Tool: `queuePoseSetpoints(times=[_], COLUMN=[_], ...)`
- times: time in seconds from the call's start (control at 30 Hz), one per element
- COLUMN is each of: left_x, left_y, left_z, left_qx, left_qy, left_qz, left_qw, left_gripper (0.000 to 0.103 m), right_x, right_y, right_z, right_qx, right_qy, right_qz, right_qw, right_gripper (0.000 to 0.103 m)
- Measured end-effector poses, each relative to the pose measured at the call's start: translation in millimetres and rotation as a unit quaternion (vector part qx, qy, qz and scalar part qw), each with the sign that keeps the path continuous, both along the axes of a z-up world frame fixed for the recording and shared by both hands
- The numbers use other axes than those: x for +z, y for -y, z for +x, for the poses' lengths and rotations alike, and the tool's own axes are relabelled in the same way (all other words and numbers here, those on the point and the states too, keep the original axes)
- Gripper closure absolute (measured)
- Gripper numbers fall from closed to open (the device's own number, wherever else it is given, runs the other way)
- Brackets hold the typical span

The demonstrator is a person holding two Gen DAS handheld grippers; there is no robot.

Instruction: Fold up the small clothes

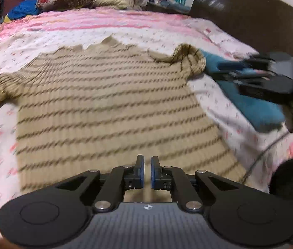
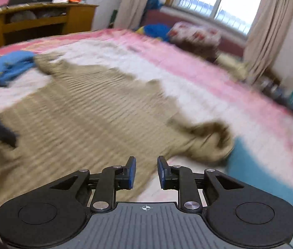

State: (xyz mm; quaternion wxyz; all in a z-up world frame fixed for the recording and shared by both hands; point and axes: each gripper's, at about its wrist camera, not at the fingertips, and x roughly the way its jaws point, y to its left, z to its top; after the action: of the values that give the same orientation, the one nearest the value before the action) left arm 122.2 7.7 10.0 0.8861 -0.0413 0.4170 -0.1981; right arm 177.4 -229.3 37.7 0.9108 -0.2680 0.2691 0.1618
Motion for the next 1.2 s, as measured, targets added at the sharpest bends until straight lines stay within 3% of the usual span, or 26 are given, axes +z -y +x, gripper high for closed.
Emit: queuePoseSetpoints(times=[0.17, 0.27, 0.43, 0.5, 0.57, 0.6, 0.63, 0.8, 0.97, 1.07, 1.2], left_x=[-4.2, -10.2, -19.7, -23.8, -27.5, -29.1, -30.3, -33.7, -37.7, -41.5, -39.9], left_y=[7.1, 3.4, -9.5, -14.1, -17.6, -19.5, -21.2, -30.3, -41.4, -47.3, -54.7], left_z=[31.9, 45.5, 52.1, 52.7, 52.8, 52.4, 52.6, 49.3, 45.8, 43.6, 37.7], left_qx=[0.013, 0.020, 0.028, 0.030, 0.031, 0.030, 0.030, 0.030, 0.041, 0.045, 0.045], left_qy=[0.013, 0.005, -0.005, -0.008, -0.009, -0.008, -0.006, 0.010, 0.025, 0.026, 0.045], left_qz=[-0.028, -0.040, -0.051, -0.055, -0.057, -0.058, -0.060, -0.072, -0.098, -0.110, -0.096], left_qw=[0.9995, 0.9990, 0.9983, 0.9980, 0.9979, 0.9978, 0.9977, 0.9969, 0.9940, 0.9926, 0.9933], left_gripper=[0.090, 0.089, 0.086, 0.085, 0.085, 0.085, 0.085, 0.084, 0.079, 0.079, 0.078], right_x=[-19.6, -40.8, -74.0, -79.8, -75.9, -70.2, -63.1, -26.5, 17.6, 30.3, 31.7], right_y=[-12.9, -24.6, -37.6, -40.2, -39.8, -38.7, -36.8, -34.2, -48.4, -73.3, -110.5], right_z=[72.5, 104.7, 132.9, 138.2, 143.9, 146.3, 149.3, 159.1, 166.0, 168.8, 175.4], right_qx=[0.005, 0.018, 0.044, 0.045, 0.022, 0.009, -0.007, -0.057, -0.079, -0.071, -0.062], right_qy=[0.035, 0.028, 0.008, 0.008, -0.007, -0.016, -0.024, -0.044, -0.069, -0.079, -0.090], right_qz=[-0.066, -0.104, -0.162, -0.174, -0.149, -0.128, -0.105, -0.006, 0.127, 0.178, 0.228], right_qw=[0.997, 0.994, 0.986, 0.984, 0.989, 0.992, 0.994, 0.997, 0.986, 0.978, 0.968], right_gripper=[0.070, 0.070, 0.070, 0.076, 0.081, 0.095, 0.098, 0.100, 0.100, 0.100, 0.100])
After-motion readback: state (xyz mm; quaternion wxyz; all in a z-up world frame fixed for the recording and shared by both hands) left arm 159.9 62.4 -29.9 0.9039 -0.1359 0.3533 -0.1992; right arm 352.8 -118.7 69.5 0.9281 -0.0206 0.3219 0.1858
